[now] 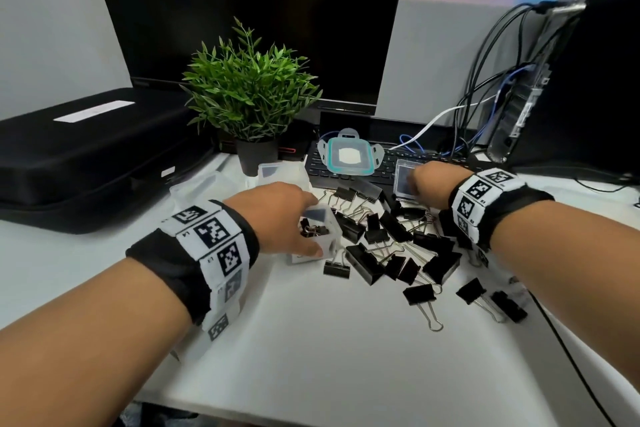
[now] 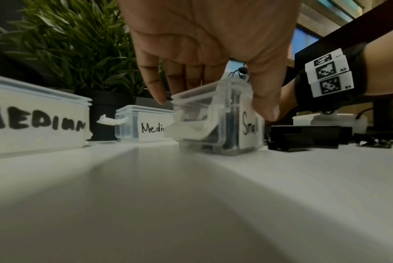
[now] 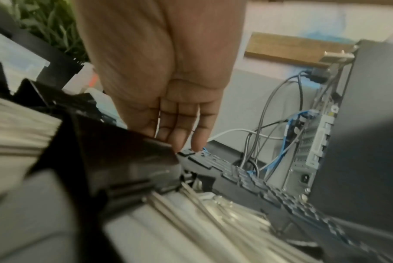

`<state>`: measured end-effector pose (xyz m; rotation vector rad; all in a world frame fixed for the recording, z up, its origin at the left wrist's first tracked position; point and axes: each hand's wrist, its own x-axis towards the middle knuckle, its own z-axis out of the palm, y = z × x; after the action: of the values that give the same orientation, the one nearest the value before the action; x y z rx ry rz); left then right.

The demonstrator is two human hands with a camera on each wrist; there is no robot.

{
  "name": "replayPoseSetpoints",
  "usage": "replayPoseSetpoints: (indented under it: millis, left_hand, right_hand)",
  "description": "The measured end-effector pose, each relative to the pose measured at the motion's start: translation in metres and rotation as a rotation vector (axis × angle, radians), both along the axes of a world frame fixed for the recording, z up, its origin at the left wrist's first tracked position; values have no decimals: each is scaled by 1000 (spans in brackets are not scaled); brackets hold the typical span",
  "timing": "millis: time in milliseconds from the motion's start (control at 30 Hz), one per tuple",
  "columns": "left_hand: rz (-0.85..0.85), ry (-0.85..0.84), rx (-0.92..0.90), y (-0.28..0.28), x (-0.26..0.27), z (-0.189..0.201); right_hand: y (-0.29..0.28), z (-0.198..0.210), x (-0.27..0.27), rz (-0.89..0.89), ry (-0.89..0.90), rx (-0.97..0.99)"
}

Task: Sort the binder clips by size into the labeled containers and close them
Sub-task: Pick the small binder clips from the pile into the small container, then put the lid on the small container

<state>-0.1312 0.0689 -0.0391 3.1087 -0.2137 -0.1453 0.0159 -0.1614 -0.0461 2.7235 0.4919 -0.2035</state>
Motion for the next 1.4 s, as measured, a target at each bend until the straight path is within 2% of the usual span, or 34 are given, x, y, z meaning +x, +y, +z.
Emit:
replayPoseSetpoints:
  millis: [200, 300, 367, 400, 467, 567, 700, 867, 967, 1133, 1333, 1400]
  left_hand:
    - [-28, -5, -25, 4, 1, 2]
    - [-6, -53, -91, 3, -1, 4]
    - [18, -152, -137, 5, 1, 6]
    - [31, -208, -159, 7, 2, 7]
    - [50, -283, -238, 11, 1, 9]
    - [28, -302, -297, 15, -4, 10]
    - [-54, -314, -267, 16, -11, 8]
    - [-92, -353, -235, 12, -18, 9]
    - [-72, -337, -187, 12, -19, 10]
    - [-36, -283, -84, 13, -21, 10]
    - [-21, -195, -43, 12, -19, 8]
    - [-15, -169, -48, 13, -18, 7]
  right_hand:
    - [5, 12, -12, 60, -61, 68]
    - [12, 22, -26, 186, -138, 285]
    - [18, 31, -36, 238, -91, 464]
    - [21, 34, -40, 233, -8, 573]
    - [28, 40, -50, 183, 269, 852]
    - [32, 44, -63, 177, 670, 1179]
    - [34, 39, -73, 226, 987, 1349]
    - [37, 23, -73, 194, 1238, 1513]
    - [42, 17, -74, 115, 1171, 1523]
    - [48, 22, -73, 81, 658, 1308]
    - [56, 28, -87, 293, 377, 782]
    - [60, 25, -88, 320, 319, 693]
